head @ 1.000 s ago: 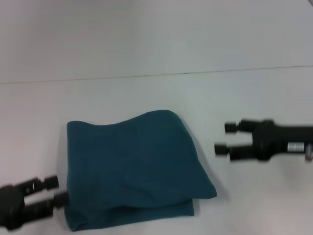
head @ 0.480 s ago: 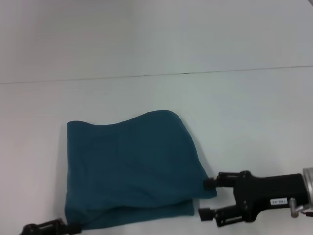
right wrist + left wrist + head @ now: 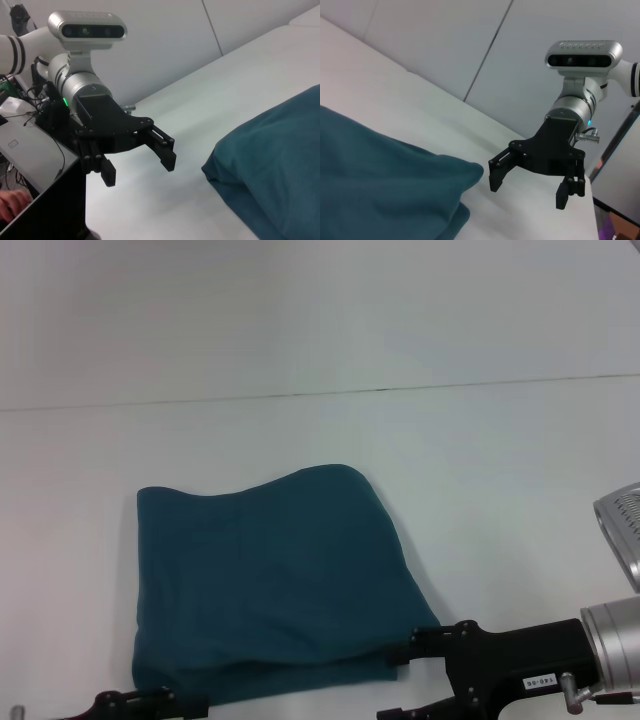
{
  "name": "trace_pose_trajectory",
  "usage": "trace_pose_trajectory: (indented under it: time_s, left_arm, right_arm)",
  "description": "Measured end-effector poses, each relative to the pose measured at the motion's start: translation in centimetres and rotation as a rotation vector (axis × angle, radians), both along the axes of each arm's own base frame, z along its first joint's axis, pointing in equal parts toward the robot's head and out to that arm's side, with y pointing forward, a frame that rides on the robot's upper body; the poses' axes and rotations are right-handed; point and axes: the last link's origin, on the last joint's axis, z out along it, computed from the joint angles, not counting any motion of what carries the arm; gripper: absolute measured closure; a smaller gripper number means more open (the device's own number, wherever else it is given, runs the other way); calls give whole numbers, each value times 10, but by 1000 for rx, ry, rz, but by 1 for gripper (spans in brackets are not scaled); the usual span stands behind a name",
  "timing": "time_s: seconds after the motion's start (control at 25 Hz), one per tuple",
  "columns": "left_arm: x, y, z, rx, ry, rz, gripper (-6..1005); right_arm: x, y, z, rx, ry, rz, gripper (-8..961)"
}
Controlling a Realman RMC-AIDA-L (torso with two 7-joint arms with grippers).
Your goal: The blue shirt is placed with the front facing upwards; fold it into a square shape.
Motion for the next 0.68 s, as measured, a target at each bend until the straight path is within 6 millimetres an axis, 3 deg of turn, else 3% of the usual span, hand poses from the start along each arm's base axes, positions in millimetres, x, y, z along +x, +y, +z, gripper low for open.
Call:
trace_pose_trajectory:
  time_s: [0.68]
  left_arm:
    - [2,7,-2,21,3,-10,186]
  right_arm:
    - [5,-4,1,4,14,-27,11]
